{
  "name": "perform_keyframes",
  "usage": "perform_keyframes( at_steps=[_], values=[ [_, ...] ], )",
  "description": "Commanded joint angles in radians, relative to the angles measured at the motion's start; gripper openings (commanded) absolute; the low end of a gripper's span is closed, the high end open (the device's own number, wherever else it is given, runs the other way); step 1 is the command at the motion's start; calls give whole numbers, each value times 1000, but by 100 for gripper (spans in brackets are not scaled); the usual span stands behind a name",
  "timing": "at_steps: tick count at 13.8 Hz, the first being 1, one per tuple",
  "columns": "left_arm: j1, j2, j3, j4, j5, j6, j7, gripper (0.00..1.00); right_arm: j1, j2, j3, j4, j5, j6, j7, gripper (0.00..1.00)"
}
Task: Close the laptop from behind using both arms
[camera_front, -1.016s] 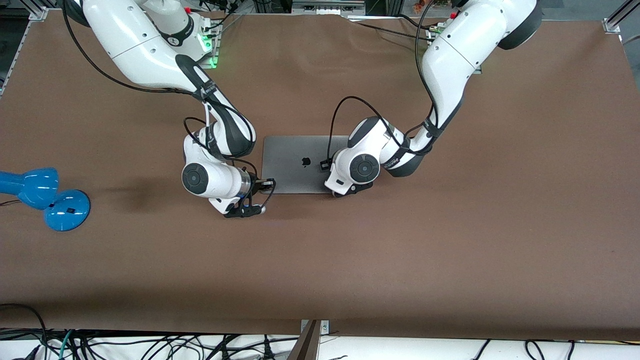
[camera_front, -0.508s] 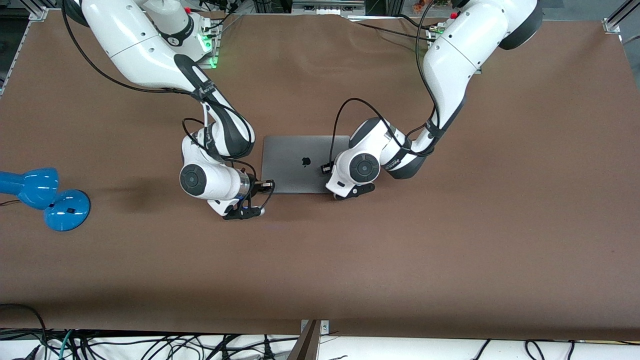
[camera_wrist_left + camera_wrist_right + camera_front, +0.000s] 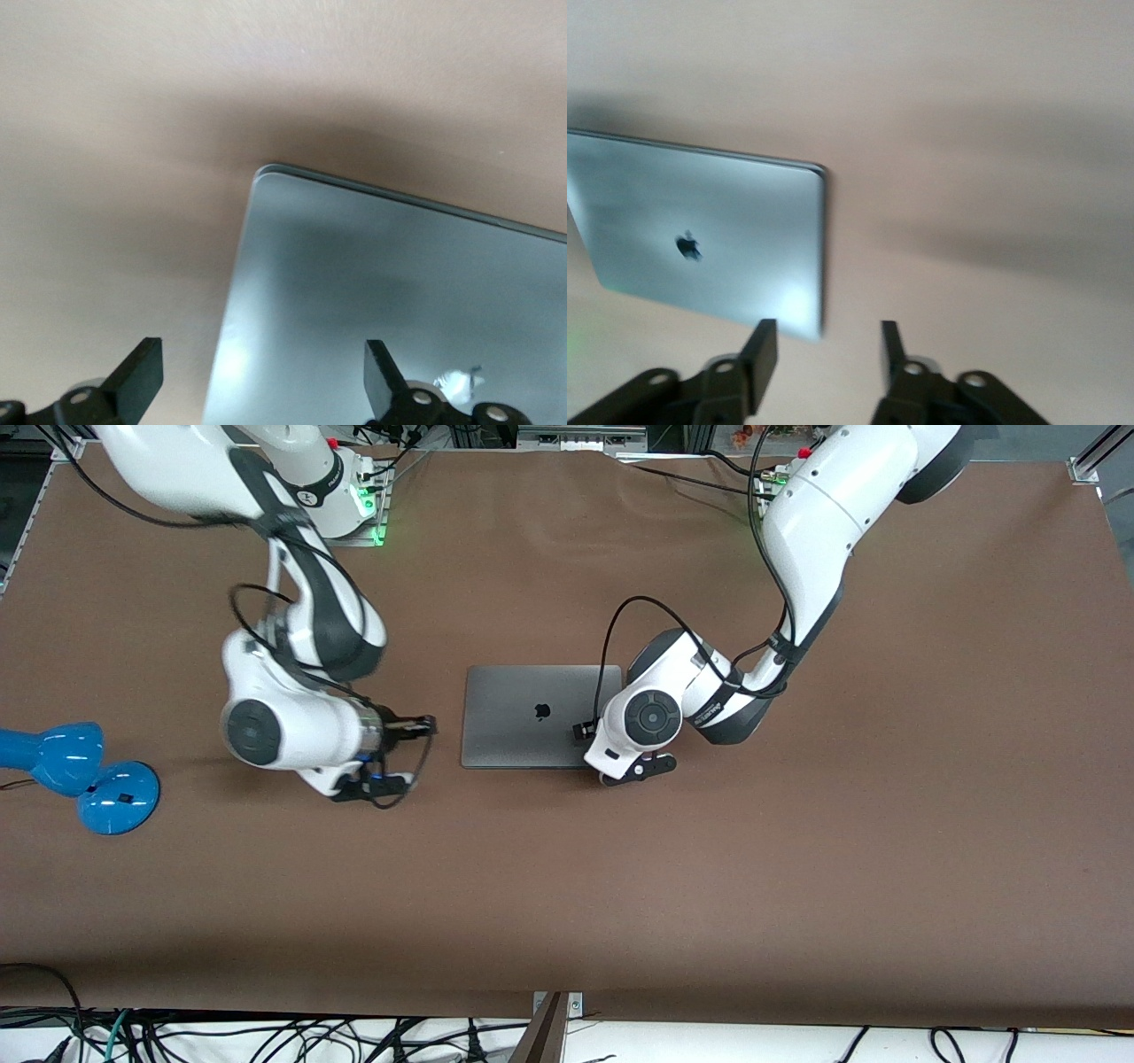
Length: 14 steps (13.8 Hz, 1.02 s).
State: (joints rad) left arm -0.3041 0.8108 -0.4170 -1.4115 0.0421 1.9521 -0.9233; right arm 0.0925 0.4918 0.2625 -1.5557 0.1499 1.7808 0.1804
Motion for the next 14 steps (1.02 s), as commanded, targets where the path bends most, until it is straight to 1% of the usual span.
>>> perform_keyframes(
  at_steps=[1,2,4,6,9,10,12,14],
  values=[
    [10,-116,0,-30,70,-93,18,100,-46,-131,6,-32,-73,-89,-12,100],
    [25,-158,-2,-55,94,-108,29,100,-53,-174,6,-30,-104,-104,-12,100],
    [78,-260,-9,-127,90,-114,67,100,-59,-235,3,-26,-150,-161,-7,100],
    [123,-381,-16,-213,87,-114,124,100,-60,-294,-26,-20,-171,-173,-10,100],
    [198,-537,-16,-319,79,-117,239,100,-60,-353,-95,5,-174,-188,-12,100],
    [224,-580,-16,-334,79,-137,277,100,-62,-364,-121,16,-173,-210,-13,100],
    [263,-642,-16,-334,79,-220,361,100,-63,-380,-179,42,-173,-270,-24,100],
    [298,-696,-14,-327,79,-295,403,100,-66,-400,-230,43,-173,-290,-118,100]
  ],
)
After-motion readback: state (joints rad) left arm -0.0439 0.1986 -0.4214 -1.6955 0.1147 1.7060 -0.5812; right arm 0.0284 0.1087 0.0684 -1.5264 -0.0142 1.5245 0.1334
